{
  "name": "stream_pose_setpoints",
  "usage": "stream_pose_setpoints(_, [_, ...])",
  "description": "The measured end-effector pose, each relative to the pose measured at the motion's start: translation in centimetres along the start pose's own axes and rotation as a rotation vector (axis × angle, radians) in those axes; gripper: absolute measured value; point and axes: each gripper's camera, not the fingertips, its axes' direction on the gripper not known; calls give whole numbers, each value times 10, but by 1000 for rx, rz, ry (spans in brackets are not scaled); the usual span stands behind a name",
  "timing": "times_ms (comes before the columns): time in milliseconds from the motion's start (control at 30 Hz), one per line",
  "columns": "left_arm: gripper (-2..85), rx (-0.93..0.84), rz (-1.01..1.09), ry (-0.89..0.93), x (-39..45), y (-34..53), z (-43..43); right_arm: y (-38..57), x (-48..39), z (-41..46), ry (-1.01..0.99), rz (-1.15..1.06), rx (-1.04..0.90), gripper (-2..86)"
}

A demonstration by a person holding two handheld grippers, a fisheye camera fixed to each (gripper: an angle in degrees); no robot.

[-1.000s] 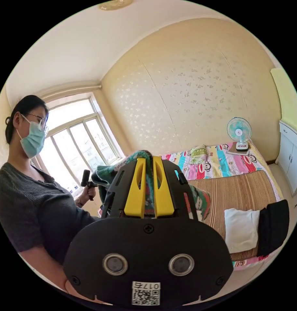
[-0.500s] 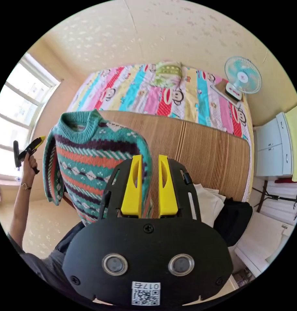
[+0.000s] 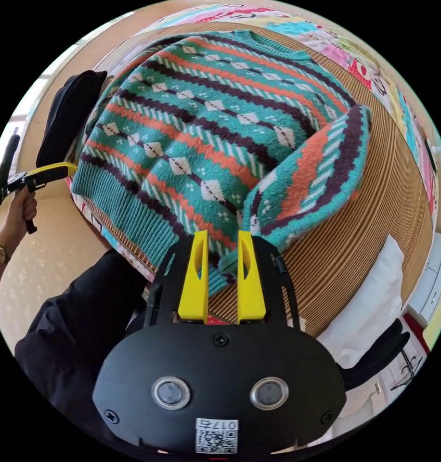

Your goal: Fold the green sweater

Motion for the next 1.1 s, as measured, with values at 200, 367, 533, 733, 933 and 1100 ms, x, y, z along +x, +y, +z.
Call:
stream_pose_setpoints(200, [52,-72,-98,1,-34,-38,-3,0,-25,-10,133,-288,-94,40])
stream_pose_setpoints(367, [26,-180,-60,-15,-53,-69,-2,42,5,-30,294,-446,-110,14])
stream_pose_setpoints(533, [5,-247,38,96,-50,-54,1,81,55,-64,302,-283,-167,6])
stream_pose_setpoints(733, [35,-112,-93,145,-84,-10,-62,126,117,-129,95,46,-178,4])
stream_pose_setpoints(933, [150,189,-747,621,-263,-1,-104,192,185,-181,-373,467,-42,5])
stream_pose_setpoints(1100, [82,194,-1168,1073,-309,-19,-32,241,201,-195,-702,698,69,9])
